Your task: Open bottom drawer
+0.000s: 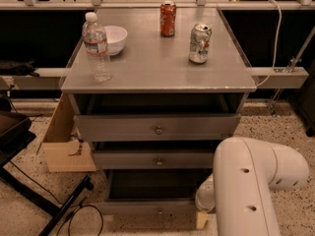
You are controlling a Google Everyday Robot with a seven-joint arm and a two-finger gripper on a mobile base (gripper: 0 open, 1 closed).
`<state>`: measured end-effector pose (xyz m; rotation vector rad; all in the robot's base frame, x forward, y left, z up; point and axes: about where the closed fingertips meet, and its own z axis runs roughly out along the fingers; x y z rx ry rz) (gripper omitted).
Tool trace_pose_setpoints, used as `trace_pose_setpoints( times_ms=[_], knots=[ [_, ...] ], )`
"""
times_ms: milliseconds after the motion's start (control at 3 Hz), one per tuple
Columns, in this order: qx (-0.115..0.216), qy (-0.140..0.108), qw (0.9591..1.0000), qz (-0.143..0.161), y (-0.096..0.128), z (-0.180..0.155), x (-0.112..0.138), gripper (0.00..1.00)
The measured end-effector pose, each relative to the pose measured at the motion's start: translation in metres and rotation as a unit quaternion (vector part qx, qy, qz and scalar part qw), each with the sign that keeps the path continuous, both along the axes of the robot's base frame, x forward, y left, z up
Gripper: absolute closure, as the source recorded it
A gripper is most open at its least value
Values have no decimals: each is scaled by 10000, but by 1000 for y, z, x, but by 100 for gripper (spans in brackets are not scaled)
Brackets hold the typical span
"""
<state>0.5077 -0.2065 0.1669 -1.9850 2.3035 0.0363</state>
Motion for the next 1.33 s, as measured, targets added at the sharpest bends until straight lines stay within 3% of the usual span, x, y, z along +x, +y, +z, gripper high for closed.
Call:
trace_pose_setpoints(
  times_ms=[667, 1000, 1333],
  knots=[
    [16, 190, 9998, 11, 6, -10, -5, 0],
    [-17, 857, 9963, -33, 7, -27, -60, 27],
    [-17, 857, 9963, -34, 7, -21, -58, 50]
  ],
)
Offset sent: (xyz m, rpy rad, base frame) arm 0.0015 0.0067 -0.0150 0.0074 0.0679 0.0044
